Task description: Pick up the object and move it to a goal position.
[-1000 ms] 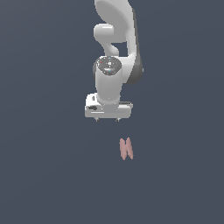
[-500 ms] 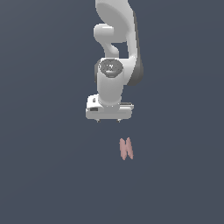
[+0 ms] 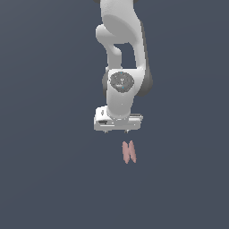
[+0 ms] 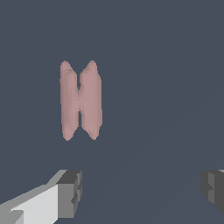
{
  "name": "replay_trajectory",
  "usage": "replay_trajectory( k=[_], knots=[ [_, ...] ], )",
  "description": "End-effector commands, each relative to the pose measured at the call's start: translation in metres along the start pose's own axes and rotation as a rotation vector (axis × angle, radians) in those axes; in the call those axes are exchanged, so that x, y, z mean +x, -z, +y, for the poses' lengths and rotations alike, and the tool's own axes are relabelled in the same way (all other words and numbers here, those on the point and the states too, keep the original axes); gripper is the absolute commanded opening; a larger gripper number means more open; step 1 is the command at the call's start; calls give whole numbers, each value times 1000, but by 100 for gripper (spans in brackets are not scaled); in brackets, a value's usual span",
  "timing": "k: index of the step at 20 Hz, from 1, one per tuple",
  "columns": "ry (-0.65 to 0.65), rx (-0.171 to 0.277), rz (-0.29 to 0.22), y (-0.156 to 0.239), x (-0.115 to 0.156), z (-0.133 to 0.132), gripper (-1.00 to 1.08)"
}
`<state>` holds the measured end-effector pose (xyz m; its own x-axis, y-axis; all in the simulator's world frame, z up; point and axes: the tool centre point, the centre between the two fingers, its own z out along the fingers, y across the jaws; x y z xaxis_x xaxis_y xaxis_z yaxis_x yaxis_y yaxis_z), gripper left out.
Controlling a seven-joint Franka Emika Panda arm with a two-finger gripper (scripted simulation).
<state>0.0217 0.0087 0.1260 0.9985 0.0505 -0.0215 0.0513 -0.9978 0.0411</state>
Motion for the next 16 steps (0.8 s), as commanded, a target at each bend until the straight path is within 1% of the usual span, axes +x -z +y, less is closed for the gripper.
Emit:
replay_trajectory(
  k=[1, 8, 16],
  knots=[
    [6, 6, 4, -9, 12, -11, 100],
    [19, 25, 15, -35, 44, -44, 100],
    [25, 39, 21, -53, 60, -64, 100]
  ],
)
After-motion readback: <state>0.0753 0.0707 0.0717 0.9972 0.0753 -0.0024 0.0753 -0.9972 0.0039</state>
